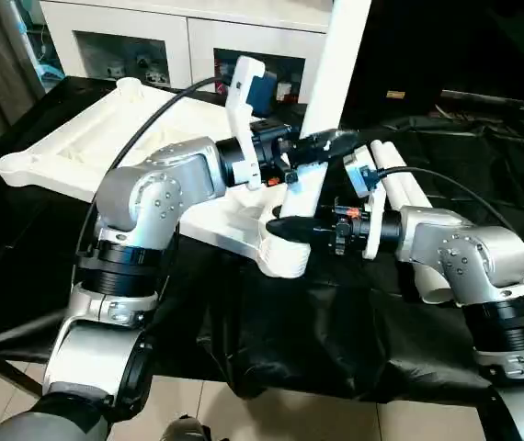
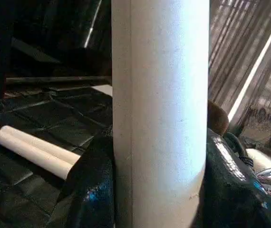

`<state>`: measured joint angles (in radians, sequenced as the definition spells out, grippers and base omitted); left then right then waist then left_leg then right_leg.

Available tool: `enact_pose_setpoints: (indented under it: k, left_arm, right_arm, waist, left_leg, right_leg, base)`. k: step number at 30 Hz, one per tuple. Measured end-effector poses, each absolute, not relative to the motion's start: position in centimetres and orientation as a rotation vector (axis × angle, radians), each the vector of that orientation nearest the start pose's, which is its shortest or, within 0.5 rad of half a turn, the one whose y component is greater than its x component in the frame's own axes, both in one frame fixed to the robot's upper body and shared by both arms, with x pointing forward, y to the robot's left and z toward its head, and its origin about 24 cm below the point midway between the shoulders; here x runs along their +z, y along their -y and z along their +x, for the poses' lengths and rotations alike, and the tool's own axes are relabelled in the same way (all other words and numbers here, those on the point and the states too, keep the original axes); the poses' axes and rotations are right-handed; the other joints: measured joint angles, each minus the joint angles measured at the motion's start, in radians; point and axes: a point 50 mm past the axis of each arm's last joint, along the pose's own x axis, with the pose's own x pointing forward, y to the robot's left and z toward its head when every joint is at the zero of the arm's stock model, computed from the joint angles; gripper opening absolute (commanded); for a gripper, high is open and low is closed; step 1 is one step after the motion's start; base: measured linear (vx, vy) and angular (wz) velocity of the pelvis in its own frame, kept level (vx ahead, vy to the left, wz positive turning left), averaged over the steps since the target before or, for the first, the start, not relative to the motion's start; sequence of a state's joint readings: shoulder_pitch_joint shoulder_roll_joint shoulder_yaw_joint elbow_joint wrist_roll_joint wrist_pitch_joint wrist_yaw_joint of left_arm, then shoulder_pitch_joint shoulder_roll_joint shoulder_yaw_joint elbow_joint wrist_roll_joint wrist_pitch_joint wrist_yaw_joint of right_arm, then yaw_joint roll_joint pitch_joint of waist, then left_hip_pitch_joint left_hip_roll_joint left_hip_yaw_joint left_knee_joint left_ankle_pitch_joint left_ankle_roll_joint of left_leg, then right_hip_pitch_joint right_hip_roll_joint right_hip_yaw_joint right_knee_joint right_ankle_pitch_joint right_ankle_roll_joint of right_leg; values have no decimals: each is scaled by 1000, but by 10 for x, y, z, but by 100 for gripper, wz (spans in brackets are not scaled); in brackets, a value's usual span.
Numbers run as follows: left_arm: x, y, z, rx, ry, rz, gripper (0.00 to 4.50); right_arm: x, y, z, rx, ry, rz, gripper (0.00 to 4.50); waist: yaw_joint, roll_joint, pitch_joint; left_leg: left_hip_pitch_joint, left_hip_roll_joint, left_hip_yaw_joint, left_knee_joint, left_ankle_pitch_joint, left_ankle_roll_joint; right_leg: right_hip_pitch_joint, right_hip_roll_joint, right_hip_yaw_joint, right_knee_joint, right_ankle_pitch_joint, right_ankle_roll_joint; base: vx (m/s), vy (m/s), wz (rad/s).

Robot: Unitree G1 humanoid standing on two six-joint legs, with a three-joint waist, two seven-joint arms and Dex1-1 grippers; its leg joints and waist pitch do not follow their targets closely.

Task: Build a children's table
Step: Pick table leg

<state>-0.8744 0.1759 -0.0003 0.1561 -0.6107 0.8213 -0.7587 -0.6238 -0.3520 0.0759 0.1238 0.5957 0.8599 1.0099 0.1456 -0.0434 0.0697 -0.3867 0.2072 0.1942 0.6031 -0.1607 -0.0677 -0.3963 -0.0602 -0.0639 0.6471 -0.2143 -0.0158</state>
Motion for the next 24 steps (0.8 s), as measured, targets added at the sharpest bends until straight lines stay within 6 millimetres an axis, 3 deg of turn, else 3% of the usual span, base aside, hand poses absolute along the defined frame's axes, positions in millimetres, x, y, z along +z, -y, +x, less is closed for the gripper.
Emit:
enact_pose_setpoints:
  k: [4, 12, 13, 16, 18, 24]
  left_arm:
    - [214, -62, 331, -1246, -79, -287, 185]
    - [213, -61, 330, -1248, -80, -286, 185]
    - [213, -61, 330, -1249, -80, -285, 185]
    - [213, -61, 330, -1252, -82, -283, 185]
    - [213, -61, 330, -1258, -82, -282, 185]
    - [213, -61, 330, -1262, -82, -280, 185]
  right_arm:
    - [142, 107, 309, 1320, -329, 306, 294]
    - [144, 106, 310, 1326, -317, 300, 296]
    - [144, 106, 310, 1327, -317, 300, 268]
    - [144, 107, 309, 1326, -319, 300, 258]
    - [143, 107, 309, 1324, -320, 298, 221]
    - [143, 108, 310, 1322, -313, 282, 191]
  waist:
    - [0, 0, 0]
    - [0, 0, 0]
    - [0, 0, 0]
    - [0, 0, 0]
    - [1, 0, 0]
    - [0, 0, 0]
  left_leg:
    - [0, 0, 0, 0, 0, 0]
    - [0, 0, 0, 0, 0, 0]
    - [0, 0, 0, 0, 0, 0]
    - [0, 0, 0, 0, 0, 0]
    - [0, 0, 0, 0, 0, 0]
    - [0, 0, 0, 0, 0, 0]
  right_leg:
    - [0, 0, 0, 0, 0, 0]
    - [0, 0, 0, 0, 0, 0]
    - [0, 0, 0, 0, 0, 0]
    - [0, 0, 0, 0, 0, 0]
    - [0, 0, 0, 0, 0, 0]
    - [0, 0, 0, 0, 0, 0]
  base:
    - [0, 0, 0]
    - [0, 0, 0]
    - [0, 0, 0]
    - [0, 0, 0]
    - [0, 0, 0]
    - [0, 0, 0]
